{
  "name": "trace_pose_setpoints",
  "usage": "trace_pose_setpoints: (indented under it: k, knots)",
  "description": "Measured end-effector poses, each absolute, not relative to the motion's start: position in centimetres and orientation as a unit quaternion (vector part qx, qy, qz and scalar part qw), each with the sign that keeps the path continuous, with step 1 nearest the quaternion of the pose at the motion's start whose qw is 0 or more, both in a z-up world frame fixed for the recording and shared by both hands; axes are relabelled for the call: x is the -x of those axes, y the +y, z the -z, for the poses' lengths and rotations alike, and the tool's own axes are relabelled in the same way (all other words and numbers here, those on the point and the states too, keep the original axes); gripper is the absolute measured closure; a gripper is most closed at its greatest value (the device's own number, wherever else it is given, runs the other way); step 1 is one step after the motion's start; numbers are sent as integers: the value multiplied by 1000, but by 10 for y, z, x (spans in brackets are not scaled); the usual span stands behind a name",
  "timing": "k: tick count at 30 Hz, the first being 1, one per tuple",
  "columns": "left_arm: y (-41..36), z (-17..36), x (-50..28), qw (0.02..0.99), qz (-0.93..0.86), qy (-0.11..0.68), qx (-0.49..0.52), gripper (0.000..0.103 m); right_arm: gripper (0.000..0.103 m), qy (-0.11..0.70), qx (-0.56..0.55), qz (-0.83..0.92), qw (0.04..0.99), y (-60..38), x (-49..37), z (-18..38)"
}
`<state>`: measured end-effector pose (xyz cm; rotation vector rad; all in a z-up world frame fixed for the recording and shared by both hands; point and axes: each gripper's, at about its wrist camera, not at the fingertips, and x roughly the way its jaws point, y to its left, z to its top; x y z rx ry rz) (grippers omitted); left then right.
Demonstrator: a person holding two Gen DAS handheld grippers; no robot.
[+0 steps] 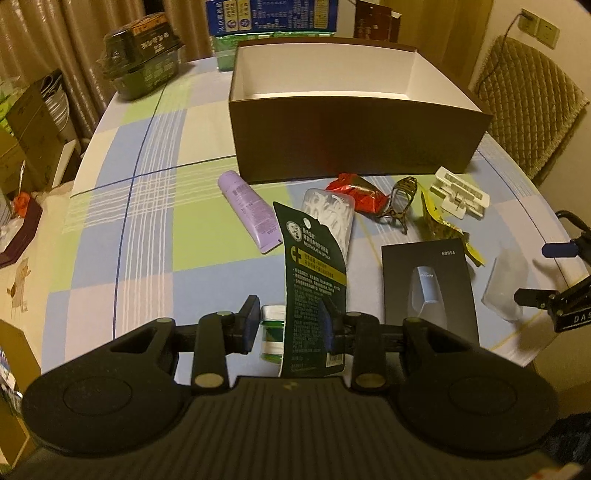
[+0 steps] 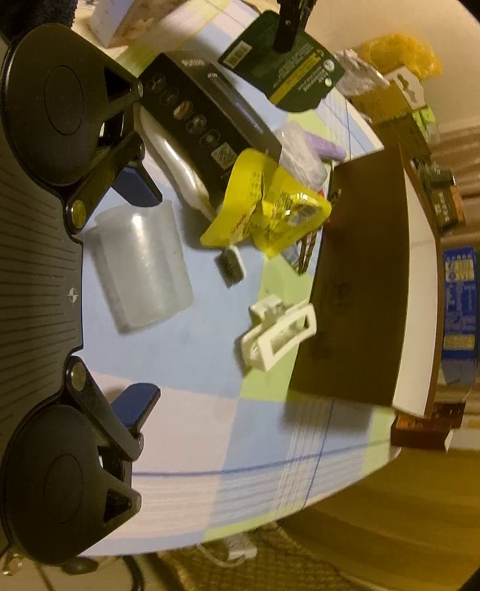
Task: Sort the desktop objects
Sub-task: 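Grasp the frosted plastic cylinder with the right tool while left holds the card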
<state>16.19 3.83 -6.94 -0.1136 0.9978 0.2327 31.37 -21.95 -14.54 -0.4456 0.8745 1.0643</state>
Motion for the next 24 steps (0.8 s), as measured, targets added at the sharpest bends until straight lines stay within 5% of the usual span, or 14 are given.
trace_pose_setpoints:
  k: [6,10,24]
  knots:
    - [37,65,-158,868,-136,473,66,74,18,393,229,-524,720,-206,-312,148]
    - [36,63,-153,866,-152,471,77,74,31,381,261,-542,703,-200,-305,155]
    - [27,59,-139,859,-206,456,107,74,33,376,273,-562,684,-203,-319,151]
